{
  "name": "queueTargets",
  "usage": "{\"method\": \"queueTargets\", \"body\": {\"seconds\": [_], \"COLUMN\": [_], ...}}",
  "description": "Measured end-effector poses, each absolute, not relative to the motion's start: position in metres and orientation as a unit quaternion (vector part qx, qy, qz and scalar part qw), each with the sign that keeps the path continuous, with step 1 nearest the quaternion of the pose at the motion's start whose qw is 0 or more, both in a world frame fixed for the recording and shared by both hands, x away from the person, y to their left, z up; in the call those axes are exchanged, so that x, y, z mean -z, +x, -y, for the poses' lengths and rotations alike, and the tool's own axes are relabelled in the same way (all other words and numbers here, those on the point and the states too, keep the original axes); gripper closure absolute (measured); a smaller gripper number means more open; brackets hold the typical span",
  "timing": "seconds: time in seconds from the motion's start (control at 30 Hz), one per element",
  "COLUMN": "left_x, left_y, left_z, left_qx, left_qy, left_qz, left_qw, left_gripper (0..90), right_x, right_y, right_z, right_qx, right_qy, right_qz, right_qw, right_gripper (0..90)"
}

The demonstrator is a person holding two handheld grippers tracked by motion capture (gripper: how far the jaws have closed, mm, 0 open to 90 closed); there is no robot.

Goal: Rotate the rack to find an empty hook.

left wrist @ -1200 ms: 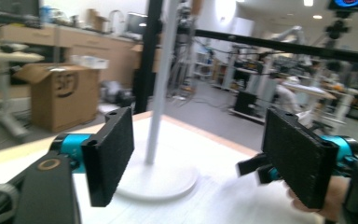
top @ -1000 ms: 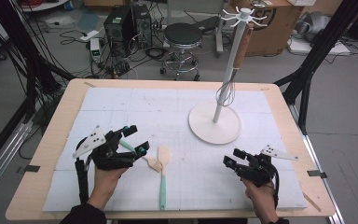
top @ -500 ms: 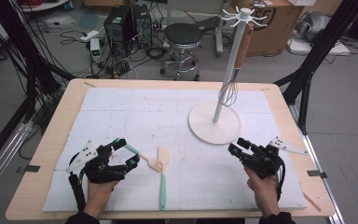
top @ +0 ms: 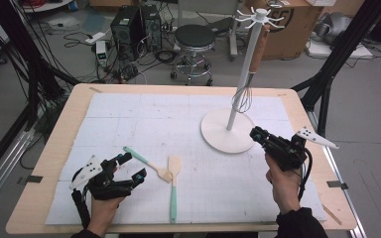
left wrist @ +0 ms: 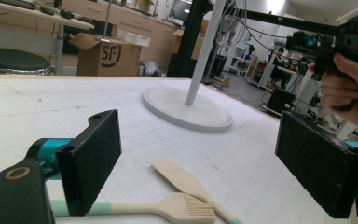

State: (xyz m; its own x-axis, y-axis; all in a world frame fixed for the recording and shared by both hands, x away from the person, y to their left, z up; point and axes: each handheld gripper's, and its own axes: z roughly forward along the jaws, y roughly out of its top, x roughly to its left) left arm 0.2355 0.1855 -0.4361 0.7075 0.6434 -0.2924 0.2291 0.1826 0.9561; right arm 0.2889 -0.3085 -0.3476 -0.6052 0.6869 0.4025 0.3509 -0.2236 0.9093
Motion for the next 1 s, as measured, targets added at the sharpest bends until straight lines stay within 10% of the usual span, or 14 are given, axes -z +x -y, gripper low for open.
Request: {"method": "queueTargets", "body": {"seconds": [1.0], "left_x": [0.442], "left_y": [0.228], "left_z": [-0.181], "left_qx": [-0.138], "left_qy": [0.631], "left_qz": [-0.345], "left_qw": [0.681], "left_gripper": [15.3], "right_x": [0.259], "right_y": [0.331], "right_z": [0.314], "right_qx": [-0.709], "right_qy": [0.419], "right_qz": [-0.550], "right_qw": [0.139], "right_gripper": [89.1]}}
